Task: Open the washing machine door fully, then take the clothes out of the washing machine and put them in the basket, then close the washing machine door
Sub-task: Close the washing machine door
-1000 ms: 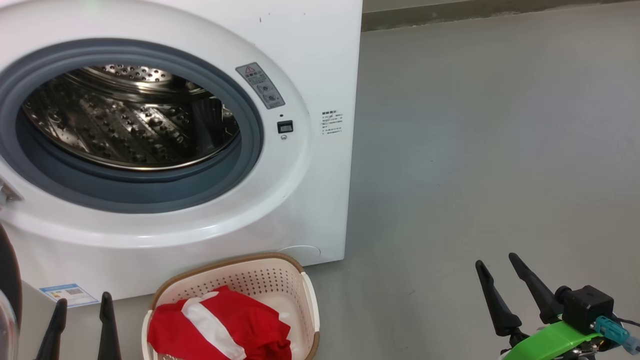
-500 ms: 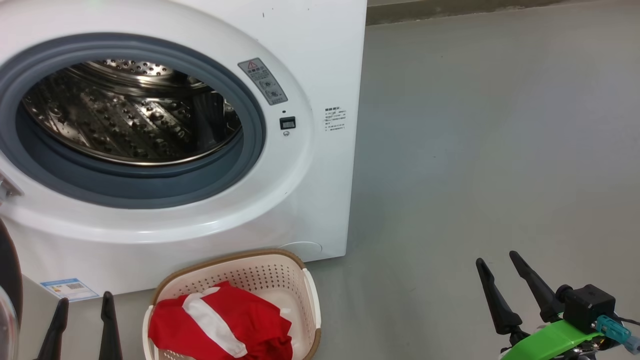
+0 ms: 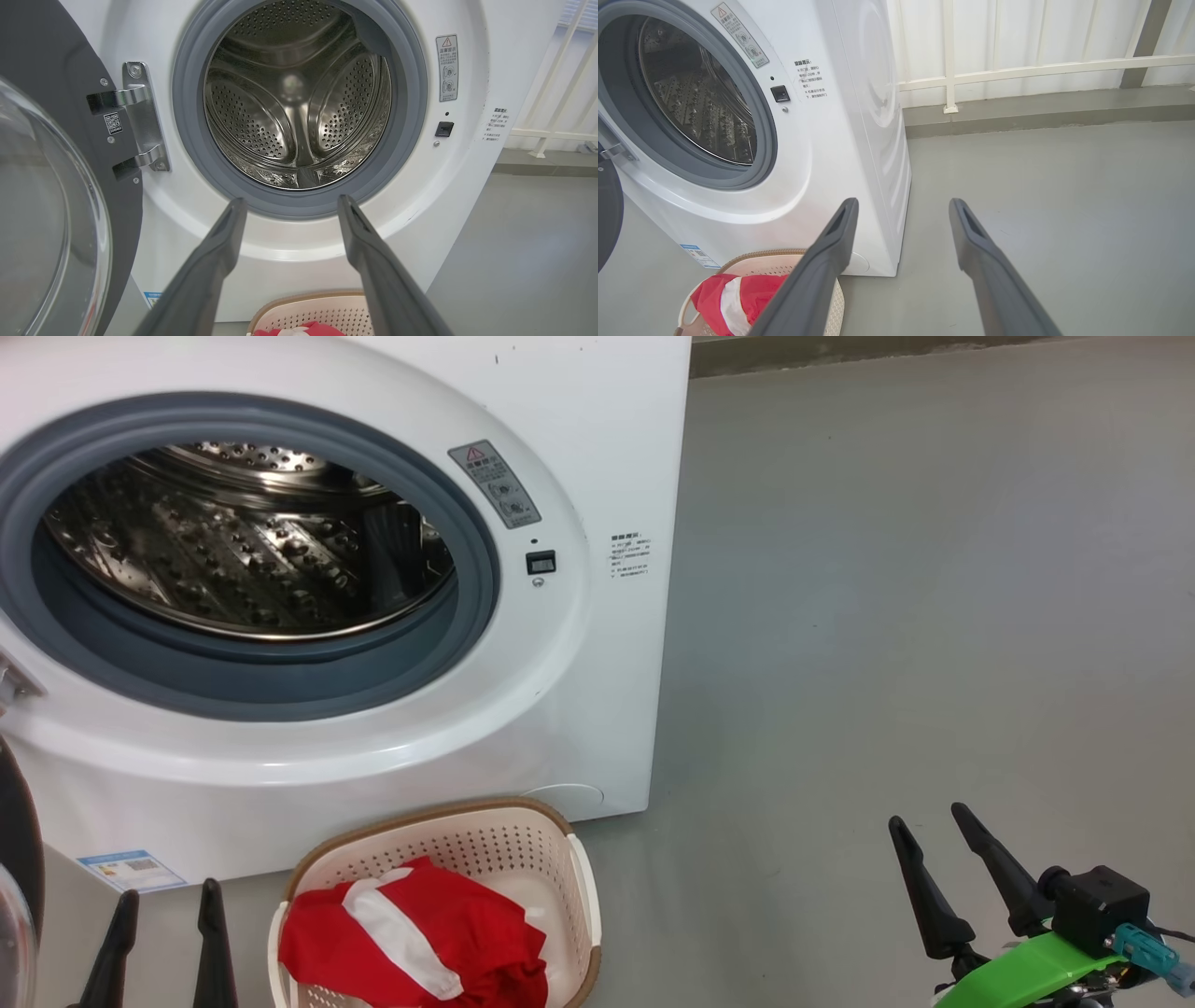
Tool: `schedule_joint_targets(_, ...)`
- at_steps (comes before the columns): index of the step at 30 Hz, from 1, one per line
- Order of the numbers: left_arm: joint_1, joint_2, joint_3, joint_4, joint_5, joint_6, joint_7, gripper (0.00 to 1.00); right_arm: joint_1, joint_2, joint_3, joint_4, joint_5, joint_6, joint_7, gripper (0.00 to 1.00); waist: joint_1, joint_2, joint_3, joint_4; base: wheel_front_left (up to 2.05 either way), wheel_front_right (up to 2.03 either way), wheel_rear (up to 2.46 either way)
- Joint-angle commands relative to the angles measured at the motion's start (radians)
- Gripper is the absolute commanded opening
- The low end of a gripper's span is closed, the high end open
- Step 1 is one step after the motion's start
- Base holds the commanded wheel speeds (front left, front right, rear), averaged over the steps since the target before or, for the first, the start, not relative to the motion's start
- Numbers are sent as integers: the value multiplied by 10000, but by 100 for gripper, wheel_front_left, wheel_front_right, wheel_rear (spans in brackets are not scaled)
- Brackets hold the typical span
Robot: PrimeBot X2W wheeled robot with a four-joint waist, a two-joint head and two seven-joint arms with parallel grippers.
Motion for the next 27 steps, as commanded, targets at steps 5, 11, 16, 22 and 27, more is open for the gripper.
schedule_joint_targets(5, -387, 152, 263, -247, -119, -29, -124, 100, -219, -136, 149, -269, 8, 16, -117, 100, 0, -1, 38, 9, 0, 0, 0)
schedule_joint_targets(11, -400, 185, 203, -210, -189, -29, -124, 100, -225, -140, 129, -282, 5, 16, -117, 100, 0, -1, 80, 39, -1, 1, 1)
schedule_joint_targets(16, -443, 178, 235, -166, -161, -29, -124, 100, -219, -128, 110, -302, -4, 16, -117, 100, 0, -1, 118, 86, -59, 58, 1)
schedule_joint_targets(22, -435, 182, 184, -148, -140, -29, -124, 100, -206, -134, 131, -280, -3, 16, -117, 100, 0, -1, 84, 131, -136, 136, 0)
schedule_joint_targets(27, -397, 188, 173, -163, -121, -29, -124, 100, -206, -142, 165, -276, 4, 16, -117, 100, 0, -1, 63, 142, -181, 181, 0)
